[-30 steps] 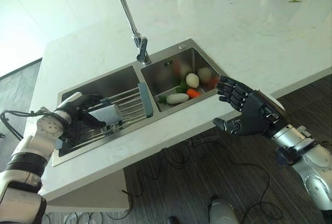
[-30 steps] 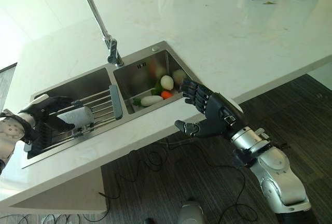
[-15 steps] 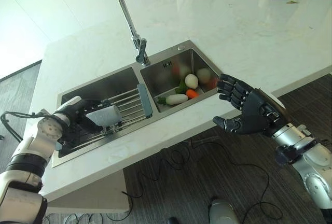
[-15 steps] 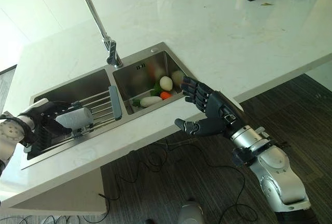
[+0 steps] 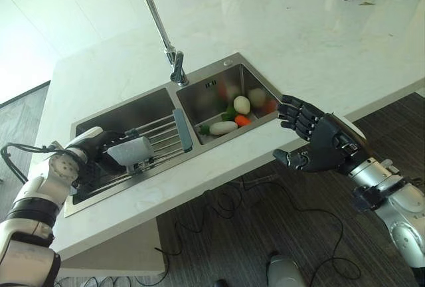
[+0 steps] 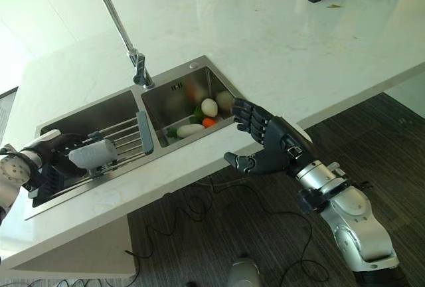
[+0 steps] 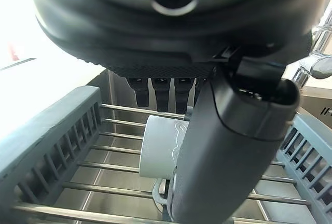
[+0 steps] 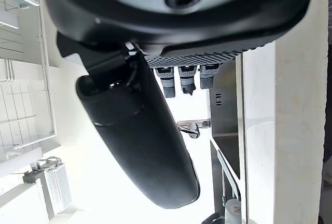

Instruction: Place the dishes in the dishwasher.

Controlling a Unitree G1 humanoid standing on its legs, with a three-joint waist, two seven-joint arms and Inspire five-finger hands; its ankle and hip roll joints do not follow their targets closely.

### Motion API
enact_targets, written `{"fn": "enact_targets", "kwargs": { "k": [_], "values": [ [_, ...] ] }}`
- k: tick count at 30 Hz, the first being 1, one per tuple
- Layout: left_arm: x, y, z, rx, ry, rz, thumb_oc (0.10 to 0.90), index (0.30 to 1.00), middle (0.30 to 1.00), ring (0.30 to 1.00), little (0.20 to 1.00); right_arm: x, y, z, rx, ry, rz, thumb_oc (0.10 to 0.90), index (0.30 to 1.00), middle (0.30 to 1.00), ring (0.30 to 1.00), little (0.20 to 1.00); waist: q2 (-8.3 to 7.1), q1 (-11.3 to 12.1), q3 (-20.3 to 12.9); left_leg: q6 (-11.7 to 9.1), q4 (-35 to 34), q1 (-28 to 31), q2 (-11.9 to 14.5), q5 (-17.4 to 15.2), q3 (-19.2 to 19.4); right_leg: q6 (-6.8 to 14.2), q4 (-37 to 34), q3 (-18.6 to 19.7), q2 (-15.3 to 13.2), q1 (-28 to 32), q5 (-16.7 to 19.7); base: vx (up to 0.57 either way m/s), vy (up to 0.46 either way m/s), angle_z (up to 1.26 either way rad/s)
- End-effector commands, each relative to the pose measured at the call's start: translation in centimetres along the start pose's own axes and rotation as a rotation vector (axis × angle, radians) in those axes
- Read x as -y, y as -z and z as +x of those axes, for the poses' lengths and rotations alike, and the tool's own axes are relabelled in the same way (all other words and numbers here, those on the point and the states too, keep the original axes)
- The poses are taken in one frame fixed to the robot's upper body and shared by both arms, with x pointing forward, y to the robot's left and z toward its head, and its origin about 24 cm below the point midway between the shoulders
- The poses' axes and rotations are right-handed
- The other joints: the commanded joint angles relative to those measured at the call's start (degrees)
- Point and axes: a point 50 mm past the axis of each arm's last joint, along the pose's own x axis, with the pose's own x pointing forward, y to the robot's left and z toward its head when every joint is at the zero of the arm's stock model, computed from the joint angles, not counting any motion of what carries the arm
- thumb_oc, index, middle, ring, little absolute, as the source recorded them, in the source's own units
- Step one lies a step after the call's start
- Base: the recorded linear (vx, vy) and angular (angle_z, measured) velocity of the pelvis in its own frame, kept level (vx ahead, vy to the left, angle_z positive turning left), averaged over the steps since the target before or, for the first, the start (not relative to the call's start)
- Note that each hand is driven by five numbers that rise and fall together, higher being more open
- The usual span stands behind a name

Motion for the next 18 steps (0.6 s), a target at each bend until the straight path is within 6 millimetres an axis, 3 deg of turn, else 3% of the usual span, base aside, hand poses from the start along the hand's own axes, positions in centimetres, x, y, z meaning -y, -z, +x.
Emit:
{"fn": "enact_targets", "kwargs": {
  "k": [1, 18],
  "values": [
    [-6.54, -0.95, -1.36, 0.018, -0.25, 0.06, 0.8, 0.9, 0.9, 0.9, 0.9, -0.38, -5.04, 1.07, 0.266, -0.058, -0.093, 0.8, 0.9, 0.9, 0.9, 0.9, -1.47, -0.6, -5.4, -0.7, 7.5, -2.9, 2.7, -8.6, -1.1, 9.0, -6.2, 0.8, -3.2, 6.0, -1.9, 0.0, 0.009, -0.06],
    [-6.06, -0.03, -1.2, -0.032, -0.219, 0.098, 0.8, 0.9, 0.9, 0.9, 0.9, -0.12, -5.21, 0.63, 0.258, -0.042, -0.115, 0.8, 0.9, 0.9, 0.9, 0.9, -1.72, -1.5, -5.4, -0.2, 7.5, -2.6, 2.3, -9.1, -0.9, 9.0, -6.2, 2.2, -2.7, 5.8, -1.6, 0.0, 0.003, -0.03]
  ]
}}
